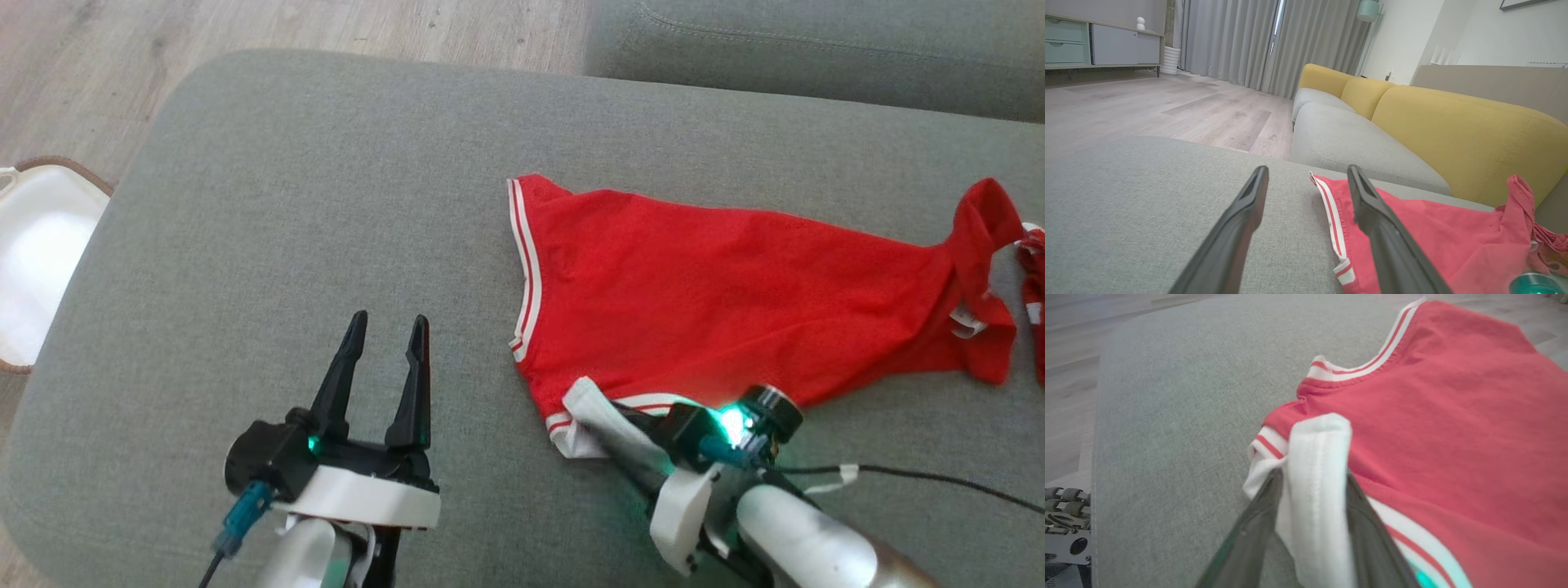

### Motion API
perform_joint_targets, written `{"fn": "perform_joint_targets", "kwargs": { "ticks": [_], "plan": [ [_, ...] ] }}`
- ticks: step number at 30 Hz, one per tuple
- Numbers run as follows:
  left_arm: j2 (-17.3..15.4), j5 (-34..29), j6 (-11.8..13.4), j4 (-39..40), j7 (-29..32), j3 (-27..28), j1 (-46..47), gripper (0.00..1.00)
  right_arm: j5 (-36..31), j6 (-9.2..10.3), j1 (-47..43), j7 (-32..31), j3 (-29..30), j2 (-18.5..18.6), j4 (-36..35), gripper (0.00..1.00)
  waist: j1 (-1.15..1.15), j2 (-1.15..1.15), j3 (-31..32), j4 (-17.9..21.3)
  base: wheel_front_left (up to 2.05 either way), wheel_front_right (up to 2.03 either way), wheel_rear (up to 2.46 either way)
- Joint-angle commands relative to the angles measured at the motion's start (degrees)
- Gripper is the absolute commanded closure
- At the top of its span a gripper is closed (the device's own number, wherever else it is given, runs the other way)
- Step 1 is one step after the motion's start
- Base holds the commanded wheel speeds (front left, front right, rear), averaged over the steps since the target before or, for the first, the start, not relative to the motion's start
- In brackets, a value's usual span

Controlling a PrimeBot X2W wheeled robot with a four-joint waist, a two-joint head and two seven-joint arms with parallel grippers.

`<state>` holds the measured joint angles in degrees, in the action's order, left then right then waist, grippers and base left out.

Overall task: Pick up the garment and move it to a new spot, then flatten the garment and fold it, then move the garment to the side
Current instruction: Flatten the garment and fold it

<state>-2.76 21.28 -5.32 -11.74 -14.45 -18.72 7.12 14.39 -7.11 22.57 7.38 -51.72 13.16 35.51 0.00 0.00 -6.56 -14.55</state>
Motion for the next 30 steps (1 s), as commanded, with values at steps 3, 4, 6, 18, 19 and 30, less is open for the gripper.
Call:
{"fn": "perform_joint_targets", "kwargs": {
  "ticks": [3, 4, 6, 18, 19, 30],
  "plan": [
    [-0.1, 0.4, 0.3, 1.5, -0.5, 1.6, 2.7, 0.00, 1.3, -0.37, 4.5, 3.2, -0.5, 0.3, -0.7, 1.00, 0.00, 0.00, 0.3, 0.1, 0.00, 0.00, 0.00],
    [-0.1, 0.4, 0.4, 1.5, -0.5, 1.7, 2.6, 0.00, 1.3, -0.37, 5.6, 3.9, -0.1, 0.5, -0.8, 1.00, 0.00, 0.00, 0.3, 0.1, 0.00, 0.00, 0.00],
    [-0.1, 0.5, 0.5, 1.6, -0.5, 1.8, 2.6, 0.00, 1.2, -0.37, 7.8, 4.9, 1.2, 1.1, -1.6, 1.00, 0.00, 0.00, 0.4, 0.2, 0.00, 0.00, 0.00],
    [-0.1, 1.8, 0.4, 3.0, -0.5, -0.6, 4.9, 0.00, -0.3, -0.37, 32.8, 3.5, 10.8, 11.5, -3.7, 1.00, 0.00, 0.00, -4.4, -2.9, 0.00, 0.00, 0.00],
    [-0.1, 2.1, 0.3, 3.0, -0.5, -1.1, 5.4, 0.00, -0.5, -0.37, 35.8, 3.2, 11.2, 12.6, -2.4, 1.00, 0.00, 0.00, -5.3, -3.8, 0.00, 0.00, 0.00],
    [-0.1, 5.0, 1.1, 3.3, -0.5, -4.8, 8.4, 0.00, -9.6, -0.37, 55.1, 2.5, 13.5, 16.0, 21.4, 0.00, 0.00, 0.00, -10.0, -10.9, 0.00, 0.00, 0.00]
  ]
}}
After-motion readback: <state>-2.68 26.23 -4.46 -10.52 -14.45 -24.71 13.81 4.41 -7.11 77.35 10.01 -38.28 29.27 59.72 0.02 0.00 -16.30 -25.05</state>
